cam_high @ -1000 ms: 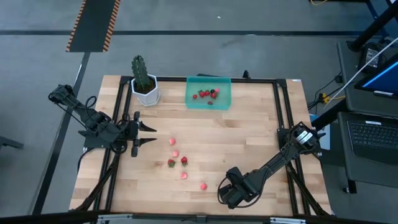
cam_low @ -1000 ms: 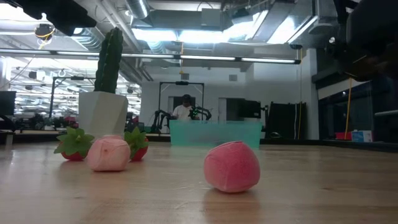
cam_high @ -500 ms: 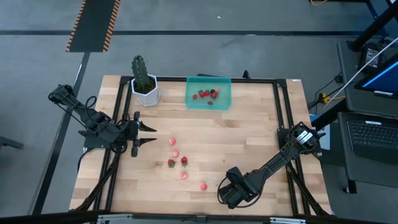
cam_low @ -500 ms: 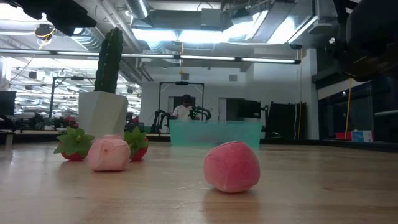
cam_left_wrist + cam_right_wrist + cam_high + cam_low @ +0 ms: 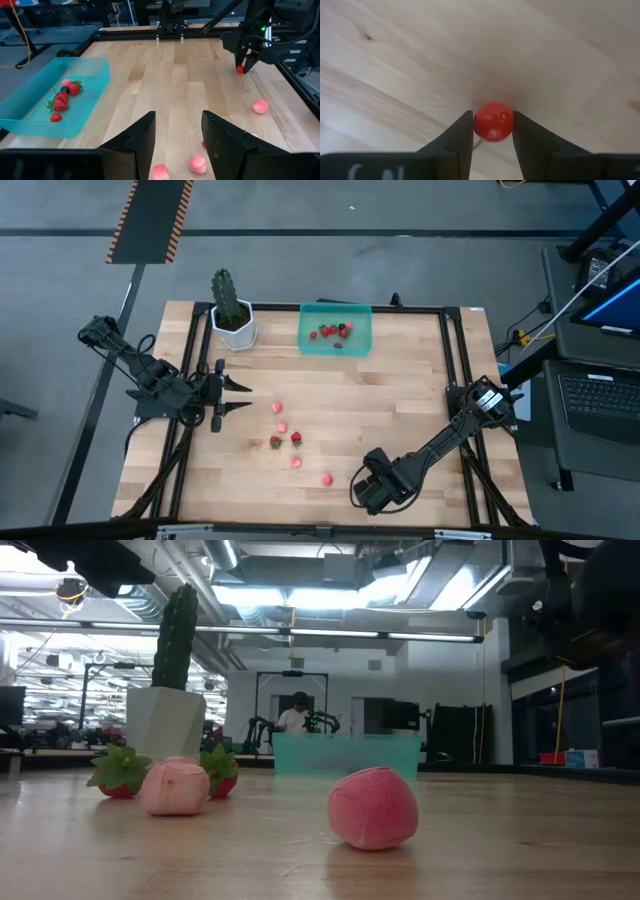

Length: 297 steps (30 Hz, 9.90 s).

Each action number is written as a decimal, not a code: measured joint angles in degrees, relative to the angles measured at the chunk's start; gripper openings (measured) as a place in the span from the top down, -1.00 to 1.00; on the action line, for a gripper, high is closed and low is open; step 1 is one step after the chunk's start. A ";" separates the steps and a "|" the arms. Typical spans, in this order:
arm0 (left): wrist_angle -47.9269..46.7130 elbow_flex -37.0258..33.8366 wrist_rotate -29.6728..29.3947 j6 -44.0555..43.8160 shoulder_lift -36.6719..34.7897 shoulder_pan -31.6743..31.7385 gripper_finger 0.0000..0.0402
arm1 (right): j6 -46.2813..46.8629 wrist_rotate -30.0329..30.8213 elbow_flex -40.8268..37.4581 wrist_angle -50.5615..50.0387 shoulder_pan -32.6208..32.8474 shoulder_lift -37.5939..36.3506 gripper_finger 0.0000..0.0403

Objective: Pick and placing Produce into tupperware
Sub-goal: Put the red cherry into the container, then put the peach into the container

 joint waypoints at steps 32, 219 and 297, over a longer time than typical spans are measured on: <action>-0.39 0.00 0.01 -1.09 -0.02 -0.02 0.24 | -43.23 13.86 29.58 -29.07 -17.22 -0.34 0.39; 3.55 -0.02 13.87 -22.06 35.54 11.96 -0.13 | -82.40 -2.25 -4.33 24.81 -20.87 -16.08 -0.13; 18.24 -0.04 17.80 -11.30 52.70 24.57 0.62 | -85.03 -2.32 -4.28 24.81 -20.76 -16.05 -0.13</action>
